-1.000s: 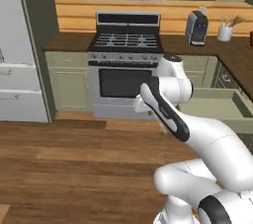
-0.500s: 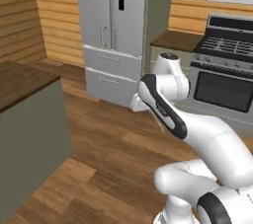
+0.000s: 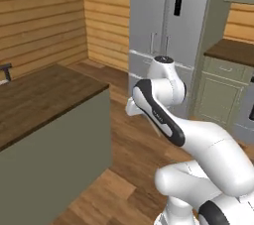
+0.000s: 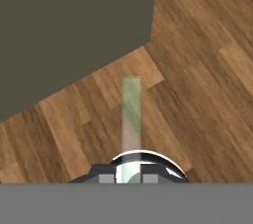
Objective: Take a straw from the drawer in front and place it inside the glass cup on the dining counter.
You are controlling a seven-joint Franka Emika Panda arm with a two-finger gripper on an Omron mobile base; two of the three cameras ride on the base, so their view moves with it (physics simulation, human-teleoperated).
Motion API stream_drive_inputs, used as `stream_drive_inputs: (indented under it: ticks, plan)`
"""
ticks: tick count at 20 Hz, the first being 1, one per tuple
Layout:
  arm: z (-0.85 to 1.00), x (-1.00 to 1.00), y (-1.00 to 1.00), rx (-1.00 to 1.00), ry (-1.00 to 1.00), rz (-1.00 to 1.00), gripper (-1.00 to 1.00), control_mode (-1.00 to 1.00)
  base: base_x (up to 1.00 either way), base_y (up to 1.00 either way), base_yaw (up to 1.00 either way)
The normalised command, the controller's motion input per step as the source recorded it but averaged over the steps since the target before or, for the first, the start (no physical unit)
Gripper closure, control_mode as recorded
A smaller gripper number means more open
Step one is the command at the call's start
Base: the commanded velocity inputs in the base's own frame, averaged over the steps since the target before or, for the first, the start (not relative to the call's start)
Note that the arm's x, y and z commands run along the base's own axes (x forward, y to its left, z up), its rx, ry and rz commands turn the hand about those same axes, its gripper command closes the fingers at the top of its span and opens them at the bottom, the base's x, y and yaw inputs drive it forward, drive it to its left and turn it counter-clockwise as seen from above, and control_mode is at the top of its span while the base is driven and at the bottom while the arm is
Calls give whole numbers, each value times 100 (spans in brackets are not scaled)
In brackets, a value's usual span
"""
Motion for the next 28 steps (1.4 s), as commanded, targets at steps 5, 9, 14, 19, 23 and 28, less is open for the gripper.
stream_drive_inputs:
  ticks: [5, 9, 14, 19, 23, 28]
  plan:
    - [0, 0, 0, 0, 0, 0, 100, 100, 100, -18, 25]
    - [0, 0, 0, 0, 0, 0, 100, 100, 100, -57, 27]
    - [0, 0, 0, 0, 0, 0, 100, 100, 100, -85, 34]
    - [0, 0, 0, 0, 0, 0, 100, 100, 100, -92, 38]
    - [0, 0, 0, 0, 0, 0, 100, 100, 100, -81, 38]
    - [0, 0, 0, 0, 0, 0, 100, 100, 100, -74, 37]
